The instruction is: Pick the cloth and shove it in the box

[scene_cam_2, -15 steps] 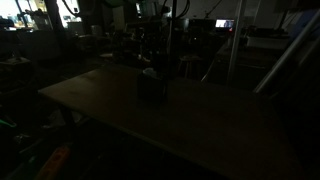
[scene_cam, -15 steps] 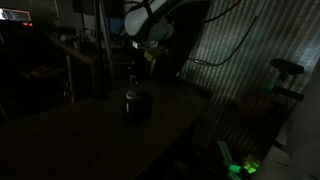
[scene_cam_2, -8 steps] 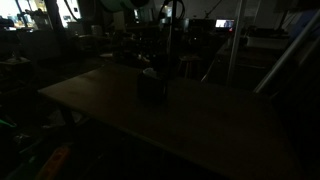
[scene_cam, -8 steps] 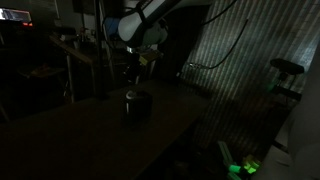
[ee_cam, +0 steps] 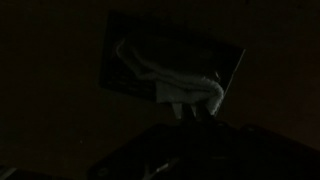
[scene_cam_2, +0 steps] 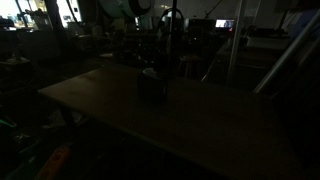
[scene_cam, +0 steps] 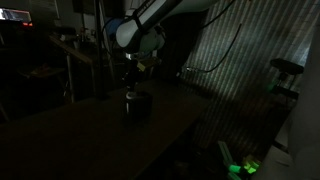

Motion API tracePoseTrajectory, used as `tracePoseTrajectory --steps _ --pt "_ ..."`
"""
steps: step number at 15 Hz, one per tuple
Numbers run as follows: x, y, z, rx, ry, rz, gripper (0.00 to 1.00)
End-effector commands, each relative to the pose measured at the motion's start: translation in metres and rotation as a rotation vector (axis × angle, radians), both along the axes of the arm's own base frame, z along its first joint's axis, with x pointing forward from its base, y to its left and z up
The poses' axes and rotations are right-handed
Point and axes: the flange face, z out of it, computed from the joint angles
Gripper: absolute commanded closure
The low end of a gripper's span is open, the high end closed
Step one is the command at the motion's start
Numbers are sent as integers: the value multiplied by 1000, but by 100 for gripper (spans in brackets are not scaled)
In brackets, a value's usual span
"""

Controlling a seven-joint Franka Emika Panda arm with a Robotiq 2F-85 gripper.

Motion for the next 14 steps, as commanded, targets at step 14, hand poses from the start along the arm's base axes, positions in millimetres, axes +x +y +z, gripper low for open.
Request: tracePoseTrajectory --steps 14 --pt "-18 7 -57 128 16 -86 87"
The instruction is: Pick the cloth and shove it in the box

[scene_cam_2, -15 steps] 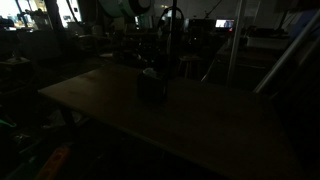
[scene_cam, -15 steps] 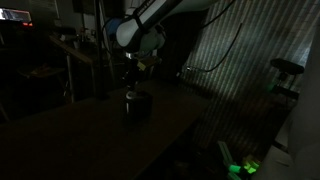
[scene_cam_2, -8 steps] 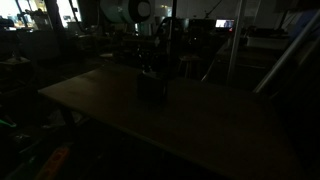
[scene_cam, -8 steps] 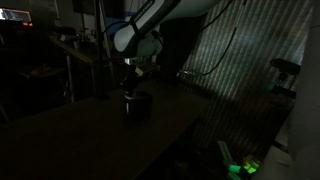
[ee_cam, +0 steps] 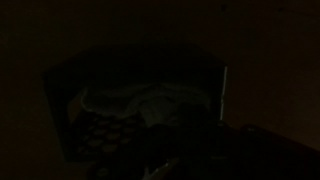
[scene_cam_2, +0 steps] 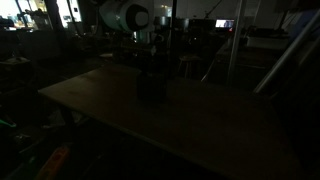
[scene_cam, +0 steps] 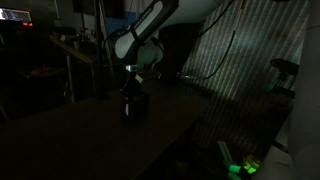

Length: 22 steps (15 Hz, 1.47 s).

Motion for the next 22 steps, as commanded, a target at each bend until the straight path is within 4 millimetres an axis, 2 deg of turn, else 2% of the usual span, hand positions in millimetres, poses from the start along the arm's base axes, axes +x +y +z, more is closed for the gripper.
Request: tracePoseTrajectory --steps 1,6,14,16,22 --pt "-9 -2 -9 35 -27 -22 87" --pt "-21 -1 -33 62 -19 -32 87" --pt "-27 1 -44 114 -9 -31 87" --pt "-28 1 -40 119 -8 -32 87" --pt "-35 -18 -2 68 -19 -35 87"
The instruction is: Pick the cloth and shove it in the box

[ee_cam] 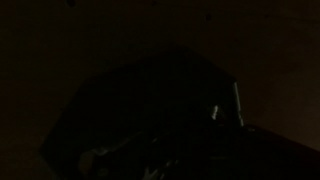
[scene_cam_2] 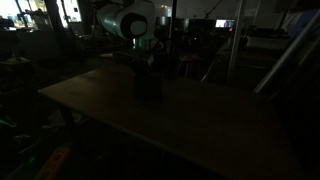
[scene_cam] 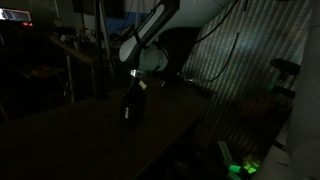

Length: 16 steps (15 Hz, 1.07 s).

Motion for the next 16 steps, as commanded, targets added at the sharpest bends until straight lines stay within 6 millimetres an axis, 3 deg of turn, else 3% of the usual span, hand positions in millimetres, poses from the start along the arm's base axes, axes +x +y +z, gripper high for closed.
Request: tracePoseTrajectory --steps 1,5,9,16 --pt "-14 -13 27 -39 -8 9 87" --pt "-12 -18 54 -93 -29 85 87" --pt "0 -10 73 -107 -100 265 87" --pt "11 6 73 -112 -167 557 87"
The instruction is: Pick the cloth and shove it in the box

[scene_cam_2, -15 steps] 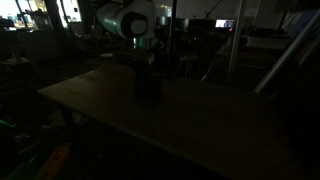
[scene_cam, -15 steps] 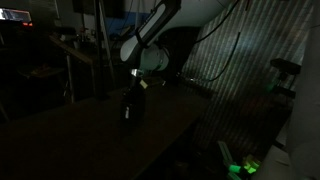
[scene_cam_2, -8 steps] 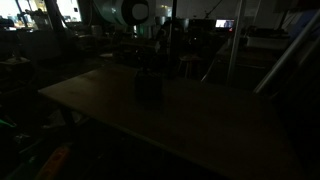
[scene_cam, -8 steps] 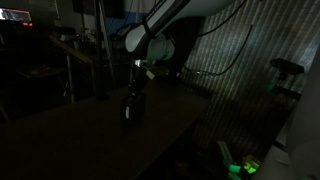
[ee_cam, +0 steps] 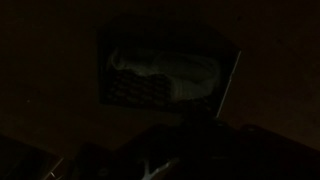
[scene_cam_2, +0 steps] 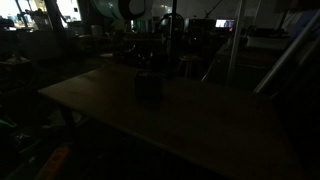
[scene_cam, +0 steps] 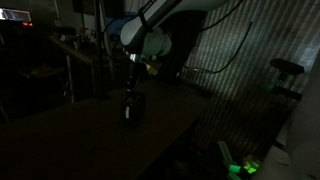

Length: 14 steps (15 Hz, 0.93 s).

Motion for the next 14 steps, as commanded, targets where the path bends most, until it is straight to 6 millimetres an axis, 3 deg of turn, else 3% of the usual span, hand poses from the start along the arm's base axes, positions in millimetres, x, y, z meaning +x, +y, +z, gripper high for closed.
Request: tracePoseTrajectory --steps 1,14 --pt "7 1 0 0 -29 130 87" --pt "12 -22 -29 -90 59 217 87"
